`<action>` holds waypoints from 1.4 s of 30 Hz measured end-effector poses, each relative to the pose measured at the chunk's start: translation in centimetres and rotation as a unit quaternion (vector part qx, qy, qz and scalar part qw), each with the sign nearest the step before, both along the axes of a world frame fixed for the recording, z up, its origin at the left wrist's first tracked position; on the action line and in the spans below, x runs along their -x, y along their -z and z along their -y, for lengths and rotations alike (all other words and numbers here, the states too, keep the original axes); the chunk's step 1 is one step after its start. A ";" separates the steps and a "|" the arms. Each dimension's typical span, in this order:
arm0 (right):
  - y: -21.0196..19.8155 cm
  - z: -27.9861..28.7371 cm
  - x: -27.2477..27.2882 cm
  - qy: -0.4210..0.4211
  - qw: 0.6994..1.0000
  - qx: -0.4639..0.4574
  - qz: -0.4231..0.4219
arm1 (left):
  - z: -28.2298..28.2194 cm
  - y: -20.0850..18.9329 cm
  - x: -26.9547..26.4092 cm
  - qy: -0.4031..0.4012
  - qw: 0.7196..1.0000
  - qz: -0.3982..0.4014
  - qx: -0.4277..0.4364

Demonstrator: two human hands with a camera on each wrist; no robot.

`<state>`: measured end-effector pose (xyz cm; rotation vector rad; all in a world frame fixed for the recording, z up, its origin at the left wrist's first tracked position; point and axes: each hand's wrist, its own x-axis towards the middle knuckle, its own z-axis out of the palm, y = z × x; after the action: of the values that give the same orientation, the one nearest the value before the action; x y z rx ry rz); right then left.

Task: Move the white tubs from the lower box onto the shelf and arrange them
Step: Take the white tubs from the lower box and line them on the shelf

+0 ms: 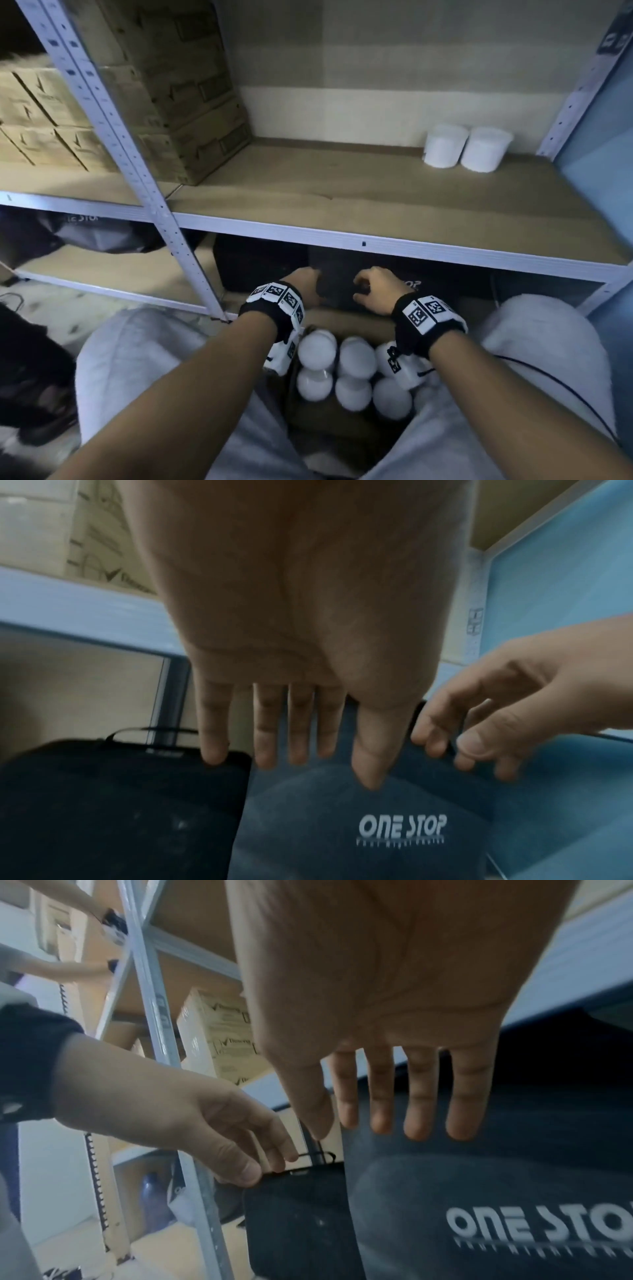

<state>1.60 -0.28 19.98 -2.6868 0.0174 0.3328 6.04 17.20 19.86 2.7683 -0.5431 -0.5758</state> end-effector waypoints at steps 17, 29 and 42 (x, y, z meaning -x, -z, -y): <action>13.9 1.0 2.3 0.026 0.981 0.052 -0.185 | 1.1 13.9 0.7 -0.021 0.976 -0.169 -0.140; 18.9 -1.1 0.5 -0.037 0.959 0.083 -0.269 | 0.4 18.3 0.3 0.019 0.968 -0.193 -0.156; 17.8 -1.3 0.1 -0.037 0.961 0.094 -0.256 | 1.8 15.0 0.7 0.072 0.969 -0.176 -0.157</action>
<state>1.54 1.04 2.22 -2.7093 0.1073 1.0896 5.33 15.44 4.81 2.8213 -0.6163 -1.2566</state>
